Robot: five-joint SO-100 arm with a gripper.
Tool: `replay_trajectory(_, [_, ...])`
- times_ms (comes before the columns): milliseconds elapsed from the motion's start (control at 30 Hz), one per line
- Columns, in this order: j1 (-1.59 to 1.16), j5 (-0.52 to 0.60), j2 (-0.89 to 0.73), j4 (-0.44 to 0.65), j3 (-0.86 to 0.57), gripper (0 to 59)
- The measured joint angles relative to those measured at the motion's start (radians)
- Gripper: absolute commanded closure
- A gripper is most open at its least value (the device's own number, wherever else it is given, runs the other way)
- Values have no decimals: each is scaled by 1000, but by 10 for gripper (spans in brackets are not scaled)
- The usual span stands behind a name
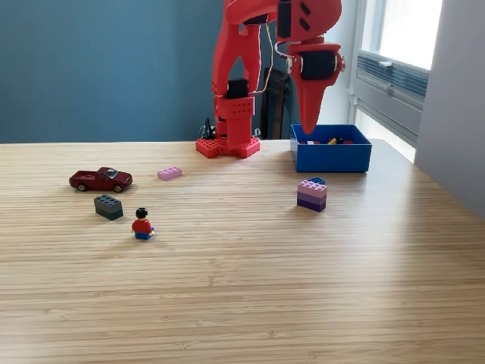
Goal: Grasp a lego block and put it in the bin.
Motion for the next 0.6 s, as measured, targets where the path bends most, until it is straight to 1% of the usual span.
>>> replay_trajectory(67, [37,0,0,-5,0,586])
replay_trajectory(233, [144,0,0,-55,0,586])
replay_trajectory(400, [278,-32,0,-152,95,586])
replay_trajectory(600, [439,-110,0,-270,192,586])
